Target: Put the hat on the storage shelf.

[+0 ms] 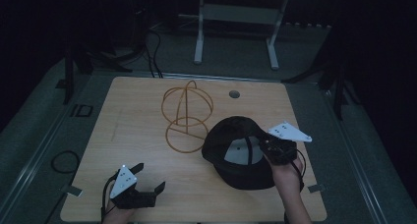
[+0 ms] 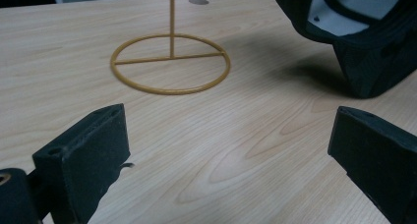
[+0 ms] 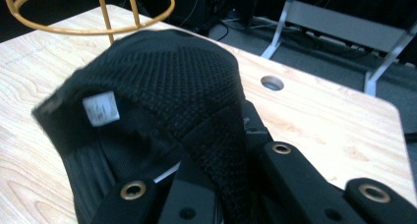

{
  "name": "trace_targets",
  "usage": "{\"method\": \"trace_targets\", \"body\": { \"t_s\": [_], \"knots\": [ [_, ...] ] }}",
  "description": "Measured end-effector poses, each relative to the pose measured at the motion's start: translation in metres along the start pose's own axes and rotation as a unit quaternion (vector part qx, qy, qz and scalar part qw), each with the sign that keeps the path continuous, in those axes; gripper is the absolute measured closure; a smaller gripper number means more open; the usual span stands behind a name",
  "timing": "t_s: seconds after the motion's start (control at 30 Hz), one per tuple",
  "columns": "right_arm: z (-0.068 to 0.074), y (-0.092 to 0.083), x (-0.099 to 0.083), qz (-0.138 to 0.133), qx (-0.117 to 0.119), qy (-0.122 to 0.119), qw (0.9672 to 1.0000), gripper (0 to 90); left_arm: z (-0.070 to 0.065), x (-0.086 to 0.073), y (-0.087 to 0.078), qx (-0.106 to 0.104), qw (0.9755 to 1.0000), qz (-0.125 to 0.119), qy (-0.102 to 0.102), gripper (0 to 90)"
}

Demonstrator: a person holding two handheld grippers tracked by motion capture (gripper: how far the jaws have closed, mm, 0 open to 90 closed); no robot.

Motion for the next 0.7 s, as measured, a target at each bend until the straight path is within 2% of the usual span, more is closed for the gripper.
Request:
{"method": "trace_targets", "body": {
  "t_s": [0.1,0.17,0.37,0.53,0.6,0.67,0.7],
  "knots": [
    [0.001,-0.003,0.004,-0.005,0.000,-0.005,1.0000,88.7,-0.002,0.002,0.001,-0.003,1.0000,0.000,0.002,2.3],
    [0.001,-0.007,0.010,-0.010,0.000,-0.011,0.9999,88.6,-0.005,0.009,0.002,-0.011,0.9999,-0.004,0.004,2.3],
    [0.002,-0.016,0.021,-0.027,0.010,-0.009,0.9995,88.6,-0.013,0.022,0.012,-0.032,0.9994,-0.008,-0.009,2.3],
    [0.008,-0.023,0.027,-0.043,0.021,-0.012,0.9988,88.6,-0.029,0.033,0.025,-0.050,0.9987,0.000,0.014,2.3],
    [0.011,-0.025,0.029,-0.048,0.027,-0.014,0.9984,88.6,-0.035,0.037,0.031,-0.062,0.9980,0.000,0.014,2.4],
    [0.013,-0.026,0.029,-0.049,0.029,-0.015,0.9983,88.6,-0.035,0.037,0.031,-0.062,0.9980,0.000,0.014,2.6],
    [0.016,-0.028,0.030,-0.051,0.033,-0.018,0.9980,88.6,-0.044,0.044,0.040,-0.068,0.9973,0.003,0.027,3.6]
  ]
}}
Point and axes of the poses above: each handheld gripper's, and its own axes: y roughly forward along the jaws, x roughly out of its top, z roughly to its left, the point moved 5 cm from there along y, roughly forward along the jaws, and after that the axes turned 6 degrees about -z, right-handed, at the moved point
